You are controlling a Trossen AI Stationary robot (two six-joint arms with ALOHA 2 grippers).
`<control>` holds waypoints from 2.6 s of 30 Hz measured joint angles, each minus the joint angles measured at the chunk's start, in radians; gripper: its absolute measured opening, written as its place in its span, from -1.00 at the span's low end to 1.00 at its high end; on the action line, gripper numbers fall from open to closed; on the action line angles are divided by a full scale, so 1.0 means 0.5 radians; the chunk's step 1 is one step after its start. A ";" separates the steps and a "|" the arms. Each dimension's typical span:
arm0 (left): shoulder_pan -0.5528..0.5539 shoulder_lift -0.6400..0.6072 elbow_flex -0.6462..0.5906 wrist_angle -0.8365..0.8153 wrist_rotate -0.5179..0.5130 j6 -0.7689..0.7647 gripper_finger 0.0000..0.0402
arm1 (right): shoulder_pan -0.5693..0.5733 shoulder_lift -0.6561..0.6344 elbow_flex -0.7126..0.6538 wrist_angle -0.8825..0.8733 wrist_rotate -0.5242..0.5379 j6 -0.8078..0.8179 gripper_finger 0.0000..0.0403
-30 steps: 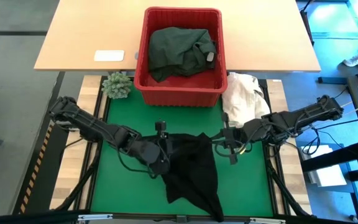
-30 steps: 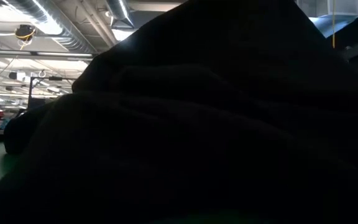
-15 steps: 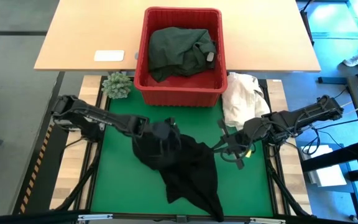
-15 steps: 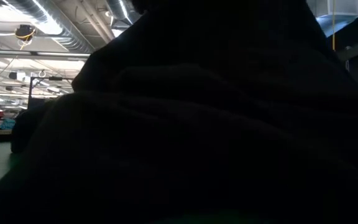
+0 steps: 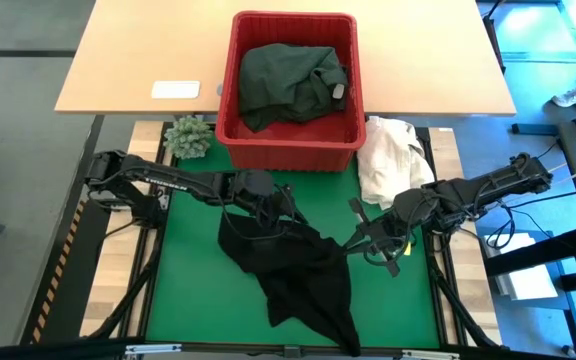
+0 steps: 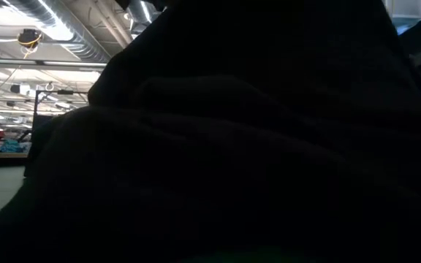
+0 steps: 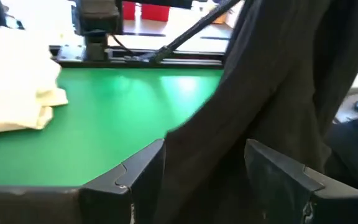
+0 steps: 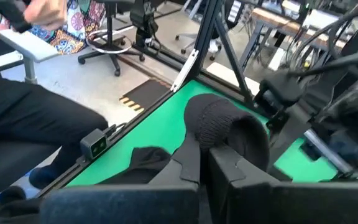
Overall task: Fold laundry
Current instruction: Fold the black shirt
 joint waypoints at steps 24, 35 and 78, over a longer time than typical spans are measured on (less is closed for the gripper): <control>-0.169 0.243 -0.001 0.265 0.503 0.259 -0.91 | -0.002 0.021 0.002 -0.029 0.194 -0.183 -0.97; -0.206 -0.120 -0.001 0.125 -0.002 0.567 -0.99 | -0.002 0.002 0.002 -0.197 0.219 -0.195 -0.97; -0.485 -0.621 0.000 -0.250 -1.398 0.840 -1.00 | -0.001 0.013 0.221 -0.258 0.804 0.448 0.07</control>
